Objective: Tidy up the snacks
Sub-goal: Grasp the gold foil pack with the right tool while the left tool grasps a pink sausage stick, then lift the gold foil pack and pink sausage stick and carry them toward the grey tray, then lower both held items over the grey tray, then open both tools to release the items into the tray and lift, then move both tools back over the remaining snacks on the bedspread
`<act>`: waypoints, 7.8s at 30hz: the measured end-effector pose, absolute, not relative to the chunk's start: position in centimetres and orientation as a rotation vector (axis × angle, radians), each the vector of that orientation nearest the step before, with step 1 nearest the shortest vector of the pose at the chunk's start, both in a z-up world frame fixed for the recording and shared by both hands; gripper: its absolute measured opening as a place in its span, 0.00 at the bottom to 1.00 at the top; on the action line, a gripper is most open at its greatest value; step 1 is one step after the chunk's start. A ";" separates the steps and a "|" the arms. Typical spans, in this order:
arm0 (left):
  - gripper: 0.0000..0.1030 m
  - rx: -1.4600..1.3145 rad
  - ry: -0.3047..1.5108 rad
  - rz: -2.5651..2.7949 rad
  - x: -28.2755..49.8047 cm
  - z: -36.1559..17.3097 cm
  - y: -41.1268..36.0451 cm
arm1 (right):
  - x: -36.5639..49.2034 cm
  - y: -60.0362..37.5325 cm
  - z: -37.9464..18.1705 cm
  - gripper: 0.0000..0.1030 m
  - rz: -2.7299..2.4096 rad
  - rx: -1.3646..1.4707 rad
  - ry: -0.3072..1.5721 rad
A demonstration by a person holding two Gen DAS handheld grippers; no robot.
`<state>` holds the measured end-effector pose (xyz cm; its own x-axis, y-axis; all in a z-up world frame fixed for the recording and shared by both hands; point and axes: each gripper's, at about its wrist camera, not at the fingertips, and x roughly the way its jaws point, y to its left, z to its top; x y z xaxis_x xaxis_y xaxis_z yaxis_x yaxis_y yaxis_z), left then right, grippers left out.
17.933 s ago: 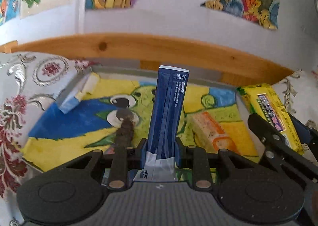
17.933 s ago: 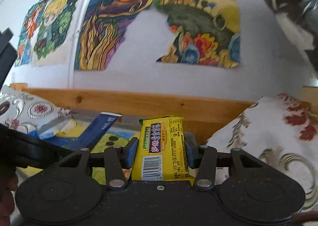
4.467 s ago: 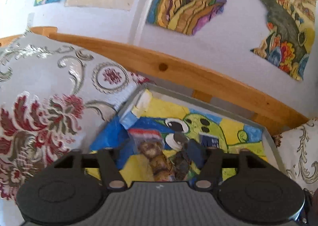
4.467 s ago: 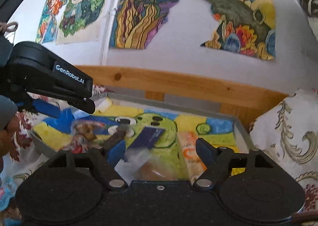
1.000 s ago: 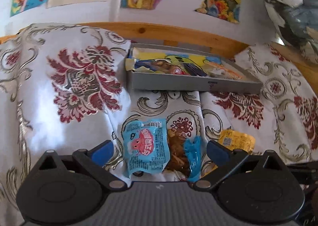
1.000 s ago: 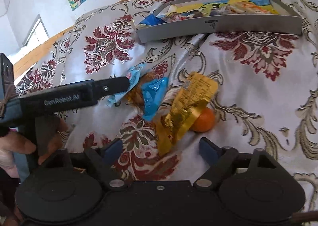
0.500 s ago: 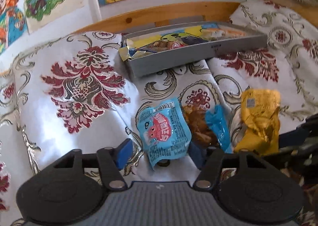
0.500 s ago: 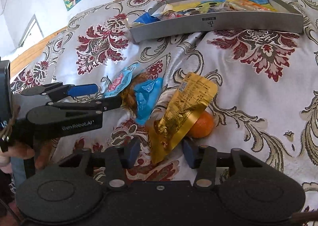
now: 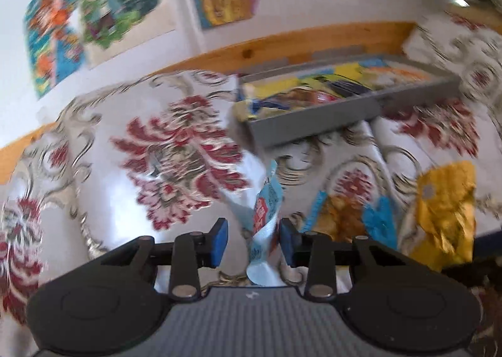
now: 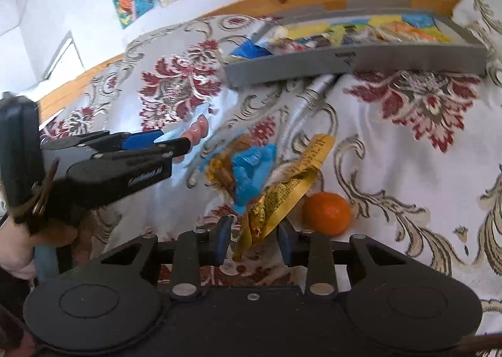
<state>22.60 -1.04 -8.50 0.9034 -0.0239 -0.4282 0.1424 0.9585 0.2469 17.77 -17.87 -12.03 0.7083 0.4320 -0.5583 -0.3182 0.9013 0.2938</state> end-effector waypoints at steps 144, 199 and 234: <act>0.30 -0.058 0.518 -0.151 41.0 -1.4 -18.3 | 38.8 -32.6 -5.6 0.34 0.024 0.015 0.320; 0.99 -0.168 0.360 0.096 14.7 4.2 -4.8 | 12.5 -30.1 0.4 0.99 0.029 0.114 0.213; 0.99 -0.014 0.714 0.066 13.8 -5.5 -3.1 | 12.6 -26.6 -6.6 0.99 0.106 0.013 0.685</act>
<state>13.85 -3.09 -5.54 0.7537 0.0554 -0.6549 -0.0647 0.9979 0.0100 12.58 -26.62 -6.60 0.7693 0.1015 -0.6307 -0.0930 0.9946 0.0467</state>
